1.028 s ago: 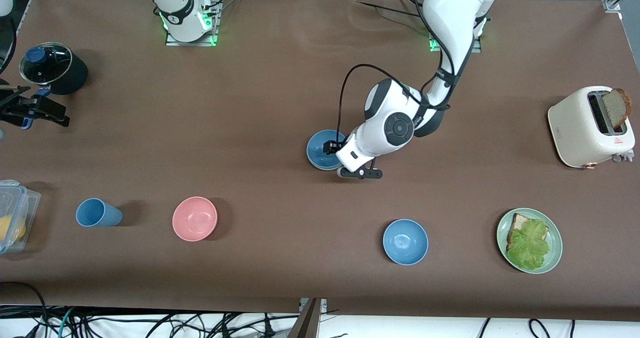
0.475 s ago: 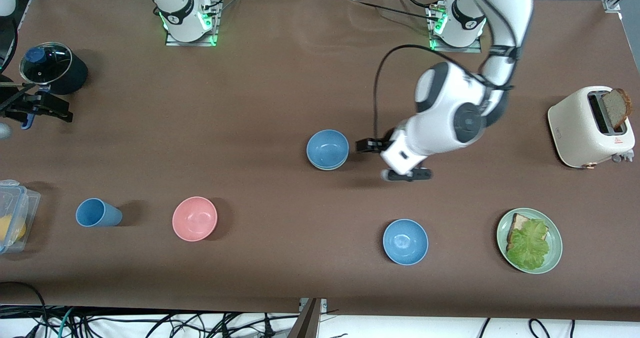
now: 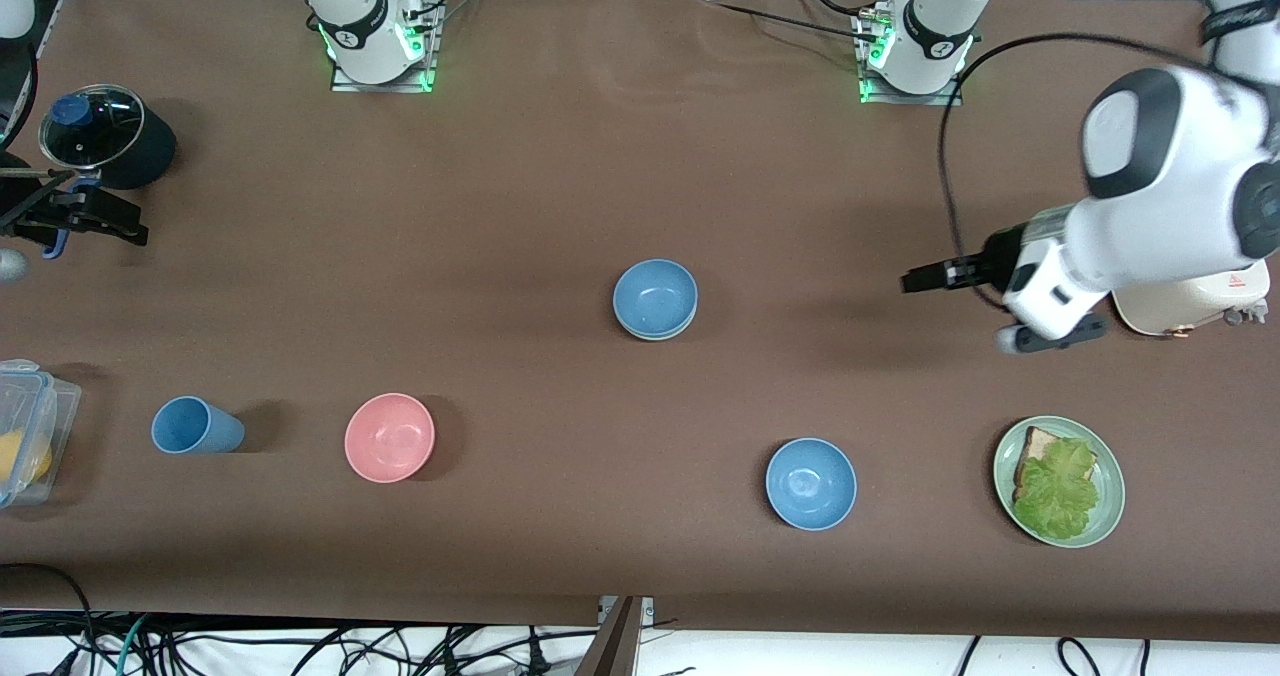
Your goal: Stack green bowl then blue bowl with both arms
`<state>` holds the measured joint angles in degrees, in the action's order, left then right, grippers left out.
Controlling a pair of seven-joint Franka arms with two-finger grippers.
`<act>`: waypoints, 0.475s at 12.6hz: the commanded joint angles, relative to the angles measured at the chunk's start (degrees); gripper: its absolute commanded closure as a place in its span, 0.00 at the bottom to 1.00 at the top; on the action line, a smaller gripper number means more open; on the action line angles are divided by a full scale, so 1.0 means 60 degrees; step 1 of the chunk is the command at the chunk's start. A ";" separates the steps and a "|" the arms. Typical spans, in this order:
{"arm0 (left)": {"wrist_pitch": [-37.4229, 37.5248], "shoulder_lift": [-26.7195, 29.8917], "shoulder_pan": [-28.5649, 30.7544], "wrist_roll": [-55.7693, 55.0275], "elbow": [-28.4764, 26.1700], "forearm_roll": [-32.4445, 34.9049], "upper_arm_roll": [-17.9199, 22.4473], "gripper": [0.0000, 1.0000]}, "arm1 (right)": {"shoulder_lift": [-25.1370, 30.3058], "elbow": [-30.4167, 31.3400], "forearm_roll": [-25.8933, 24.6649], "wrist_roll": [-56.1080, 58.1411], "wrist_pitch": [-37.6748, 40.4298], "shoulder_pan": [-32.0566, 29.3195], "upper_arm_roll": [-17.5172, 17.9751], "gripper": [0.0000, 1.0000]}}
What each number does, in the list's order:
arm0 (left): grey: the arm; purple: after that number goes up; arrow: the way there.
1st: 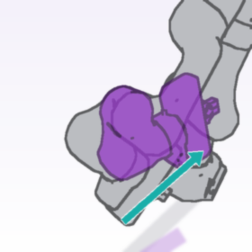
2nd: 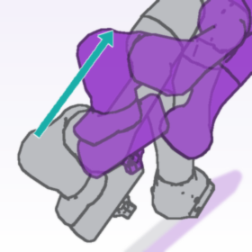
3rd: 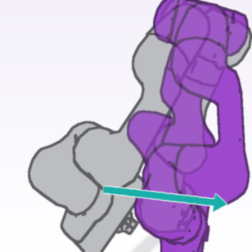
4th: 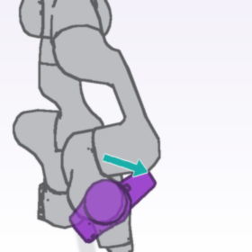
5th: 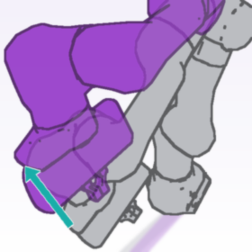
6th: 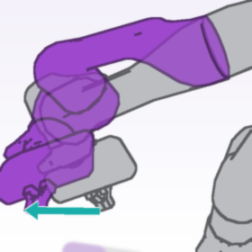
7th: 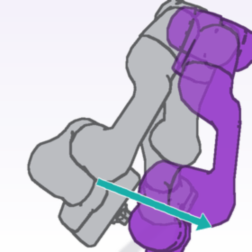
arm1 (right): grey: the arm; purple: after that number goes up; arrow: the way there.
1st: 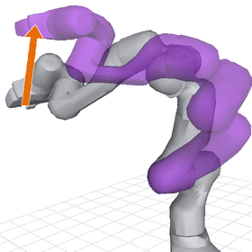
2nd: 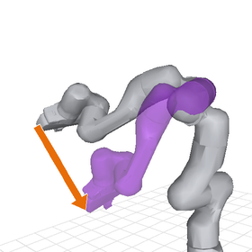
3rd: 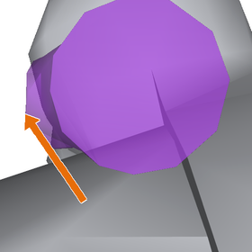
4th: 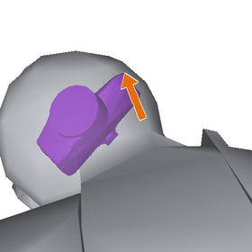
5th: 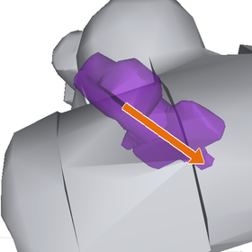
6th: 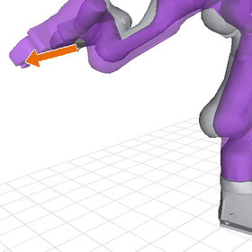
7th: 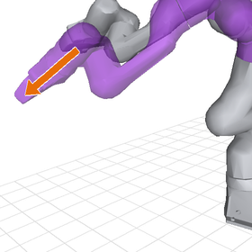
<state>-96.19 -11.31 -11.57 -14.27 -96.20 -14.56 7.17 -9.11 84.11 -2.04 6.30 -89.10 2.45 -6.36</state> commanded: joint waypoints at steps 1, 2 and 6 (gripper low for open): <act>0.0429 0.1032 0.0170 0.0123 -0.0401 0.1818 -0.0184 0.00 | 0.0053 0.0059 -0.0099 0.0063 -0.0003 -0.0145 0.0137 0.00; 0.0590 0.1325 0.0171 0.0108 -0.0402 0.2391 -0.0242 0.00 | 0.0053 0.0045 -0.0099 0.0063 -0.0003 -0.0145 0.0152 0.00; 0.0927 0.2250 0.1033 0.0065 -0.0767 0.3027 -0.1120 0.00 | 0.0053 0.0059 -0.0056 0.0019 0.0026 -0.0131 0.0152 0.00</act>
<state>-91.17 -1.35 -8.54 -14.28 -97.37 2.14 3.40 -9.29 84.11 -2.04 6.30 -89.13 2.44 -6.33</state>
